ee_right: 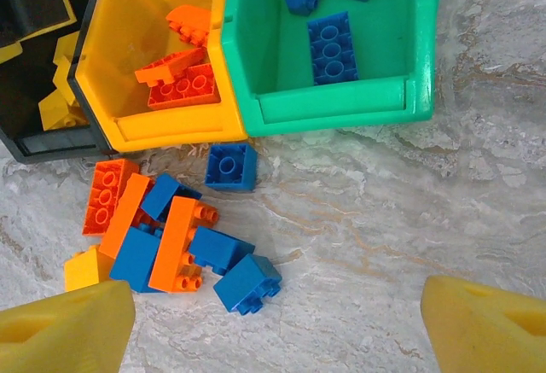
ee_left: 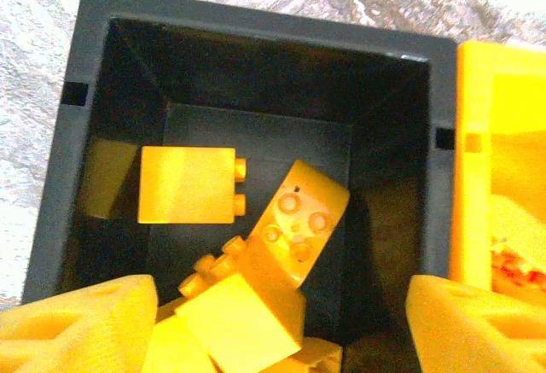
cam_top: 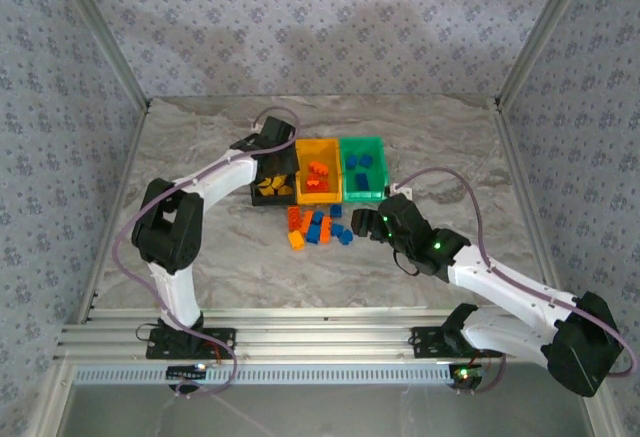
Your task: Sort the legos into containers by color
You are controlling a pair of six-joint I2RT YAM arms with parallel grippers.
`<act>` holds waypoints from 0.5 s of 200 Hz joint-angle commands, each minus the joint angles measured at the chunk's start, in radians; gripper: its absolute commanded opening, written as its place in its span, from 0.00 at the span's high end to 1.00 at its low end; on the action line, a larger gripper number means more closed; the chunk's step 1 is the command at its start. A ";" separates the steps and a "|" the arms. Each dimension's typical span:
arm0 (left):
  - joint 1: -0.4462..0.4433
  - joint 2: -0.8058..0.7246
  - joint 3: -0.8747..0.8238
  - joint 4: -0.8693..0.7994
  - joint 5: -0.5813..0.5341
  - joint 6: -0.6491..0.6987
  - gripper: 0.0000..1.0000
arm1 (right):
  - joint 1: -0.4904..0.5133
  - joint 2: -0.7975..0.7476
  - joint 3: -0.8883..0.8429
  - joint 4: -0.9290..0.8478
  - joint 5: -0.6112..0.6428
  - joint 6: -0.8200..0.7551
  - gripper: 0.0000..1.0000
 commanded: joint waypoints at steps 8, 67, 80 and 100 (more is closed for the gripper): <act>-0.026 -0.178 -0.033 0.025 0.060 -0.013 0.17 | -0.007 -0.001 -0.005 0.019 -0.044 -0.014 0.11; -0.126 -0.620 -0.437 0.103 0.111 -0.065 0.01 | 0.118 0.216 0.109 0.063 -0.106 -0.090 0.13; -0.130 -0.711 -0.548 0.096 0.107 -0.099 0.01 | 0.168 0.291 0.155 0.073 -0.109 -0.101 0.15; -0.131 -0.839 -0.696 0.054 0.081 -0.145 0.01 | 0.237 0.401 0.222 0.095 -0.124 -0.116 0.21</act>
